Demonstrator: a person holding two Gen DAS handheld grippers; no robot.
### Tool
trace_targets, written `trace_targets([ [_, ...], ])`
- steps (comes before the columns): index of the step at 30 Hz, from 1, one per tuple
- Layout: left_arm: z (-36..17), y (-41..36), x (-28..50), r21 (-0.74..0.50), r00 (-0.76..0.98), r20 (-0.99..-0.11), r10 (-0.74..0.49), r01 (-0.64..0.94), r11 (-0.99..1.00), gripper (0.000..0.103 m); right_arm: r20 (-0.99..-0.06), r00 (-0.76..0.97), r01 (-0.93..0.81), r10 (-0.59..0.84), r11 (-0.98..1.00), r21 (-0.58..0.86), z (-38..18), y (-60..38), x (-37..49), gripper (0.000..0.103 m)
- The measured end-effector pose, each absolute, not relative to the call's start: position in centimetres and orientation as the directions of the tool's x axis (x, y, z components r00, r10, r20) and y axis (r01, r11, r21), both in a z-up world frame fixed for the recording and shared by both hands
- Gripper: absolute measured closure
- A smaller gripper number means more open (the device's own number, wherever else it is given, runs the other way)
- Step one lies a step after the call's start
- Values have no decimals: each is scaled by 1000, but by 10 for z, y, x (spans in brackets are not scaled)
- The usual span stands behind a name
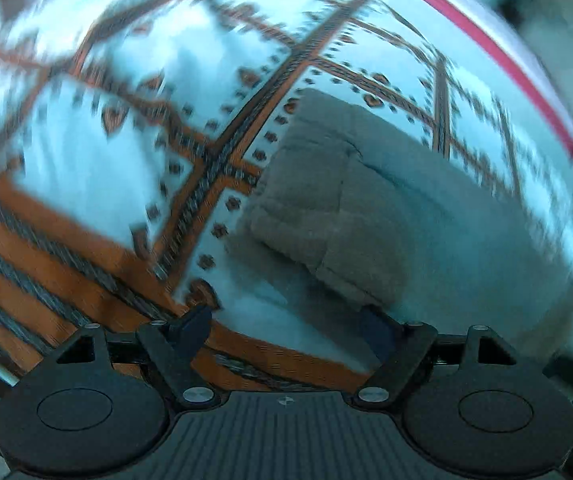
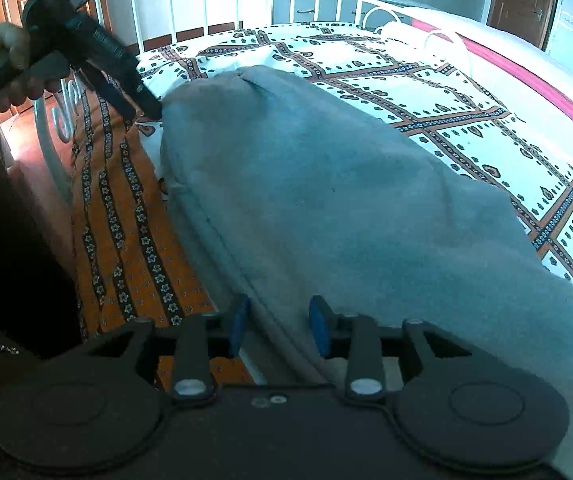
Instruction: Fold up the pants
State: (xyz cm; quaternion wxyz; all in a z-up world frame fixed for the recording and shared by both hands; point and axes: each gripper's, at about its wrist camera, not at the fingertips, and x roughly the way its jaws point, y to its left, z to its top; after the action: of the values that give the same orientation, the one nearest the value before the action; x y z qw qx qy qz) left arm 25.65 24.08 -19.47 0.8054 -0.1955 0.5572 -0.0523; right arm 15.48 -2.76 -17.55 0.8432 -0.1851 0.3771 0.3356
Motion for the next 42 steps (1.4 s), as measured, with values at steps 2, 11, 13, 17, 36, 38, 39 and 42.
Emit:
trace_targets([
  [2,-200,242,257,-429,378,-862,-337,-192,883,22,-760,494,-710,422,701,-72,-177,-25,152,79],
  [11,-185,232,253,-440,452,-839,-301,-241,865,22,-755,497,-705,427,706,-65,-173,-28,153,86],
  [13,-179,234,249,-410,466,-843,-268,-233,882,22,-755,496,-703,428,709,-60,-174,-30,154,86],
  [17,-175,248,247,-494,496,-809,-317,-281,823,22,-757,493,-701,430,712,-52,-176,-32,154,86],
  [36,-187,224,259,-472,588,-768,-253,-254,844,89,-713,553,-695,432,711,-107,-166,-23,148,98],
  [38,-183,227,259,-474,598,-761,-253,-246,846,89,-705,545,-698,453,711,-83,-157,-23,148,98],
  [39,-180,229,259,-473,602,-757,-253,-239,848,89,-700,543,-702,464,708,-75,-152,-23,147,98],
  [42,-175,230,256,-462,604,-756,-252,-221,859,89,-688,538,-719,487,692,-73,-142,-17,140,98],
])
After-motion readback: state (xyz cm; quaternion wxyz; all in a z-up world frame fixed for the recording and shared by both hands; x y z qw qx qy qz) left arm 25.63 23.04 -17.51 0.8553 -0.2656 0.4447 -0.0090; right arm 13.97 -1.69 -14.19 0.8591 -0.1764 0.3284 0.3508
